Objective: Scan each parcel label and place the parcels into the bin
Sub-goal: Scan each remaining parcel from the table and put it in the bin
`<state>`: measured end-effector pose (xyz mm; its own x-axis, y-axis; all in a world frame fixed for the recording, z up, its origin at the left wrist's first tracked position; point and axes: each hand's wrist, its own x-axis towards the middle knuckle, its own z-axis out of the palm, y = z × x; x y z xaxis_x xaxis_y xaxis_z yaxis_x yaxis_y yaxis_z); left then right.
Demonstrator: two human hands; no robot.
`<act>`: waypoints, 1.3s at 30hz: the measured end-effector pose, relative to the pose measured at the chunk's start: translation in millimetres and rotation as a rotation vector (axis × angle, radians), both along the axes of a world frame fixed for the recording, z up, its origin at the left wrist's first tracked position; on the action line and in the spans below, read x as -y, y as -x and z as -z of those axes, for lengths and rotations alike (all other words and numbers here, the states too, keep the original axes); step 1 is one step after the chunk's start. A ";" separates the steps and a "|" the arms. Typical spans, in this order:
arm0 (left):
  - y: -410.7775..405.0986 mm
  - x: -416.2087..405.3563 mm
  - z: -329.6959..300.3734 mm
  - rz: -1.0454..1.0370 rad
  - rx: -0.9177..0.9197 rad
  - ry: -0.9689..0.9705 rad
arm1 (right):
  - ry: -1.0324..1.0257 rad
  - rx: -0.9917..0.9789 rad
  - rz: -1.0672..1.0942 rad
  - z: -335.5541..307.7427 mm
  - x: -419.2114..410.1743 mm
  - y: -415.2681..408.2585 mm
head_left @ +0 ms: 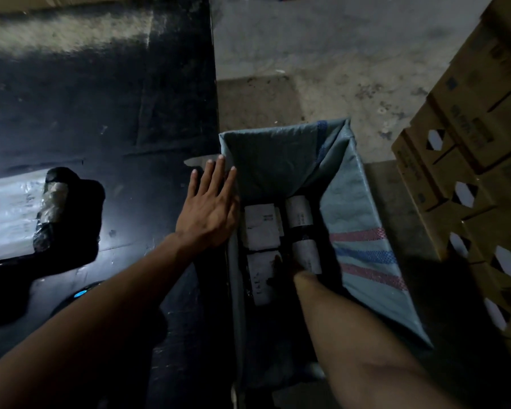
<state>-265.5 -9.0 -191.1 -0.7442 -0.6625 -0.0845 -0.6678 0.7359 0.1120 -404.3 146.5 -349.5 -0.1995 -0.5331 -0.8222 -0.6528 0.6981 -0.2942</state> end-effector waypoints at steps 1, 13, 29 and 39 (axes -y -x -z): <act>-0.6 0.1 -1.0 0.006 0.003 -0.024 | 0.012 -0.008 0.035 -9.1 1.5 2.3; -18.4 22.7 -52.0 -0.120 -0.335 -0.582 | 0.238 -0.107 0.234 -131.8 -35.9 38.6; -269.3 104.5 -116.8 -0.712 -0.004 -0.242 | 0.287 0.021 -0.010 -314.1 28.5 -165.3; -287.0 89.3 -101.1 -0.711 -0.168 -0.365 | 0.519 0.093 0.299 -251.1 15.1 -280.6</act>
